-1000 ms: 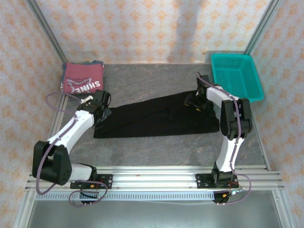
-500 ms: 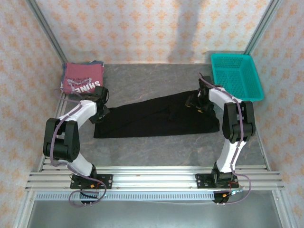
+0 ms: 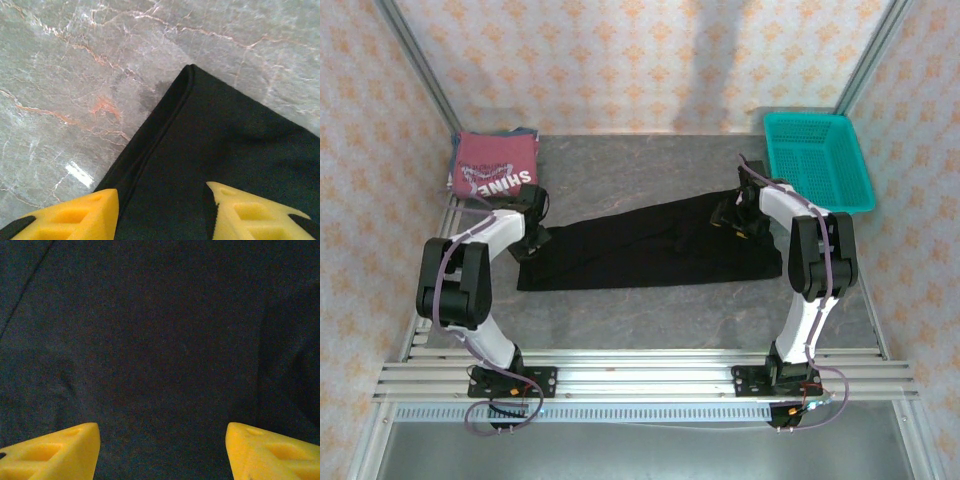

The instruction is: Fold and stack the t-shirts

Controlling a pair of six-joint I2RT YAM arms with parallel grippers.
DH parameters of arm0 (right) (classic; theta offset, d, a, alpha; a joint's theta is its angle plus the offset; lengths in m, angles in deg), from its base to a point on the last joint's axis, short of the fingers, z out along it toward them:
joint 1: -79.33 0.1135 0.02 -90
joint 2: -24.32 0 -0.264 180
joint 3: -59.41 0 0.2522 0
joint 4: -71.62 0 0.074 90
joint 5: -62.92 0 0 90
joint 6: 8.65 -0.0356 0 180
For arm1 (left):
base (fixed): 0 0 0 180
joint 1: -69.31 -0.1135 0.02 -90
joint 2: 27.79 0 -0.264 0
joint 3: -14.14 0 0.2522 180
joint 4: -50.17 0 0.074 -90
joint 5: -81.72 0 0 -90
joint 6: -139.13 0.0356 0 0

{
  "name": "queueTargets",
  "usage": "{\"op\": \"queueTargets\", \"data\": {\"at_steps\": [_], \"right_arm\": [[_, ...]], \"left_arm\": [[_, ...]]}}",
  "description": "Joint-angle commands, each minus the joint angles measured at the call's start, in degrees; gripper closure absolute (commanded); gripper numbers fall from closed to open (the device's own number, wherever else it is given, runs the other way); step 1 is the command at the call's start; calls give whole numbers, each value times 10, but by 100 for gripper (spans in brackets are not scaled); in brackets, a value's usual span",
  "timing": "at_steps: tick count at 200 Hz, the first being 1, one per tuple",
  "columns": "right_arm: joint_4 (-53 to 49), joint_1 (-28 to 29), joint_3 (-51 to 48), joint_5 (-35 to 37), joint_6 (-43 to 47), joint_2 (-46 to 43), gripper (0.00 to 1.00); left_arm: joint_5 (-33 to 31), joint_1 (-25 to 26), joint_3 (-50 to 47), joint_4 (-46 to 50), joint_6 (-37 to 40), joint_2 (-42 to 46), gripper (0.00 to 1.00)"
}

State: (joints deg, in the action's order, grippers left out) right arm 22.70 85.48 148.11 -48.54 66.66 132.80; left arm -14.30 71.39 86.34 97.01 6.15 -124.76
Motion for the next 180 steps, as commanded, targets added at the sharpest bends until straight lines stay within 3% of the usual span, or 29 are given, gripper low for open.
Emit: {"op": "queueTargets", "data": {"at_steps": [1,36,68,91,180], "right_arm": [[-21,-3,3,4,12,0,33],[-19,-3,3,5,10,4,33],[-19,-3,4,9,10,8,33],[-20,-3,3,11,10,11,33],[-39,-4,-4,59,4,20,33]], "left_arm": [[-12,-7,-4,6,-2,-4,54],[-11,-6,-15,-7,-6,-14,61],[0,-7,-15,-22,-5,-11,83],[-5,-9,-9,-14,2,-5,94],[-9,-30,12,-15,25,37,100]]}}
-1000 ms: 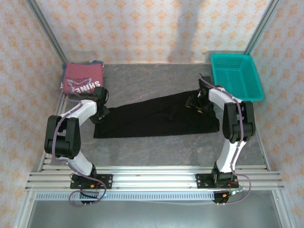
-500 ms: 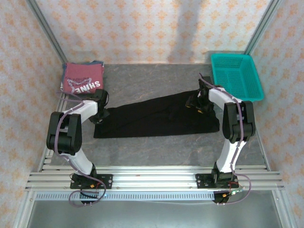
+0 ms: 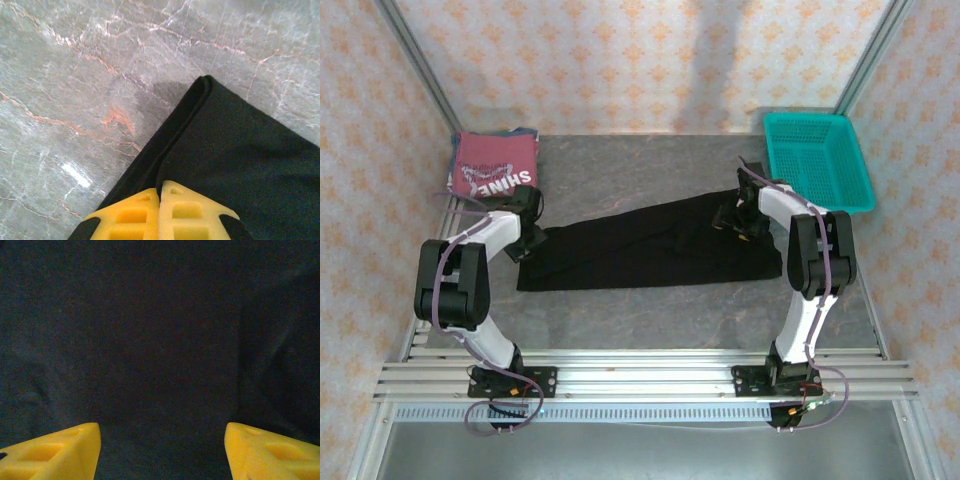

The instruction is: Fold and stack the t-shirts

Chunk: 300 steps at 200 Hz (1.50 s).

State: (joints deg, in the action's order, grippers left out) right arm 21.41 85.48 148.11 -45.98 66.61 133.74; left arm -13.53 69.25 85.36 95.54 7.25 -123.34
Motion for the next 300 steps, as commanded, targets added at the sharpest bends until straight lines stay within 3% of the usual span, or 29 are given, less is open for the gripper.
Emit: {"op": "queueTargets", "data": {"at_steps": [1,106,159,191,224,254,279,300], "right_arm": [[-27,-4,-3,34,4,11,33],[-55,-5,-2,62,11,27,34],[-70,-5,-3,82,15,25,33],[-80,-6,2,92,18,18,34],[-81,-6,7,87,18,-5,33],[-65,-6,15,53,21,-49,31],[-54,1,29,10,26,-93,29],[-75,17,44,-12,15,-110,29]], "left_arm": [[-17,-9,22,-1,14,23,100],[-3,-29,143,14,75,-73,100],[-46,-29,225,47,97,-159,100],[-61,-29,295,101,106,-208,90],[-102,-28,278,129,81,-145,67],[-118,-15,258,151,66,-32,54],[-103,39,257,164,82,39,48],[-37,97,236,136,92,65,46]]}}
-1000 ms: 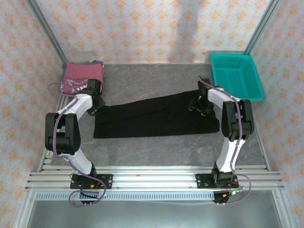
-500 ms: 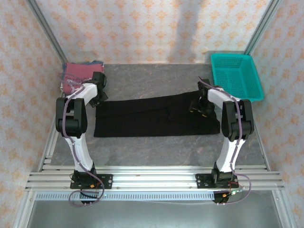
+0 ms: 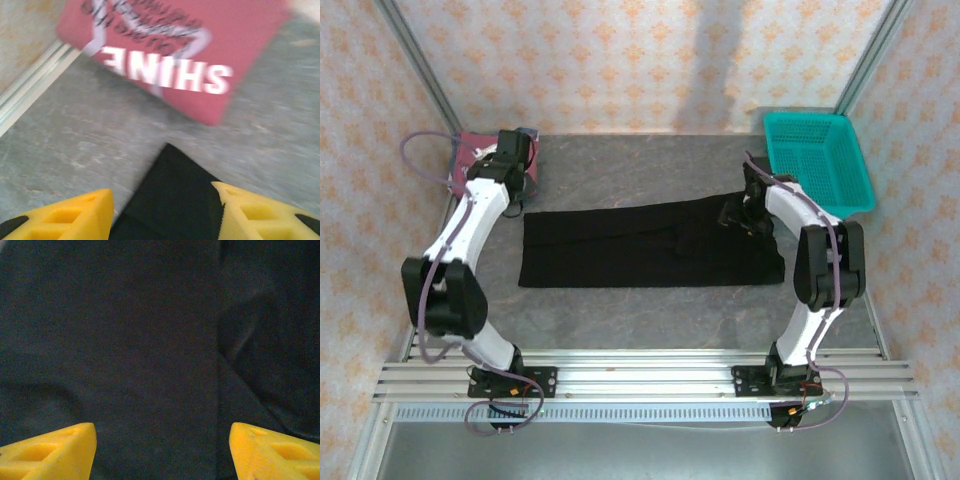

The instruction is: Fold and stack the t-shirts

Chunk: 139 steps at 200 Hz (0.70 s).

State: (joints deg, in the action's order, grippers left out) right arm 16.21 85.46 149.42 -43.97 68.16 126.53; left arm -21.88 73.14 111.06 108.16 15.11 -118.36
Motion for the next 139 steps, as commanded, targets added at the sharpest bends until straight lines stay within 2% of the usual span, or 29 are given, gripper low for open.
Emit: {"op": "queueTargets", "data": {"at_steps": [1,22,35,43,66,89,113,139], "right_arm": [[-24,17,32,-31,-2,-38,29],[-36,38,16,-17,-50,-37,31],[2,47,-22,-17,-90,-43,34],[26,54,-43,-14,-109,-44,36],[61,62,-70,3,-155,-25,48],[70,73,-73,36,-175,6,53],[60,76,-58,83,-189,42,59],[51,79,-19,104,-198,90,60]], "left_arm": [[49,61,-23,8,14,15,46],[93,98,-51,-36,23,-9,47],[110,104,-59,-55,22,-45,53],[114,104,-62,-68,17,-67,61],[95,103,-55,-90,19,-129,73],[72,93,-30,-61,15,-202,81],[49,77,-51,-41,2,-229,84],[36,59,-103,-32,8,-220,85]]}}
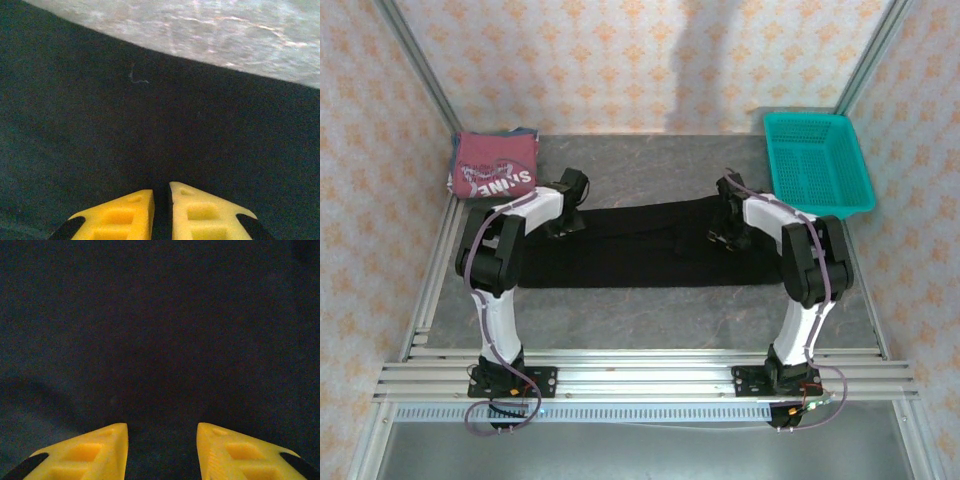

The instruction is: Fold and stack the t-shirts

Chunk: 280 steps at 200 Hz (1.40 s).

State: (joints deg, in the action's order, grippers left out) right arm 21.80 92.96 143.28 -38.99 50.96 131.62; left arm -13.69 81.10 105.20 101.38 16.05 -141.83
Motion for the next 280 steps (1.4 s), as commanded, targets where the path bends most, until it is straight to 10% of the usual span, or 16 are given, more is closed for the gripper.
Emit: {"op": "queueTargets", "data": {"at_steps": [1,84,158,202,234,280], "right_arm": [[-5,4,44,55,-27,40,60],[-42,2,399,-24,-93,298,53],[146,-21,804,-291,-267,589,45],[295,-20,806,-347,-339,594,37],[208,-18,785,-395,-264,519,33],[-2,-17,511,-304,-48,212,30]], "left_arm": [[-46,-22,-48,35,-1,16,85],[79,-32,-267,17,-78,187,87],[172,145,-361,-91,-269,200,87],[228,269,-316,-149,-341,187,86],[258,302,-271,-113,-330,219,82],[182,290,-245,51,-303,392,38]]}}
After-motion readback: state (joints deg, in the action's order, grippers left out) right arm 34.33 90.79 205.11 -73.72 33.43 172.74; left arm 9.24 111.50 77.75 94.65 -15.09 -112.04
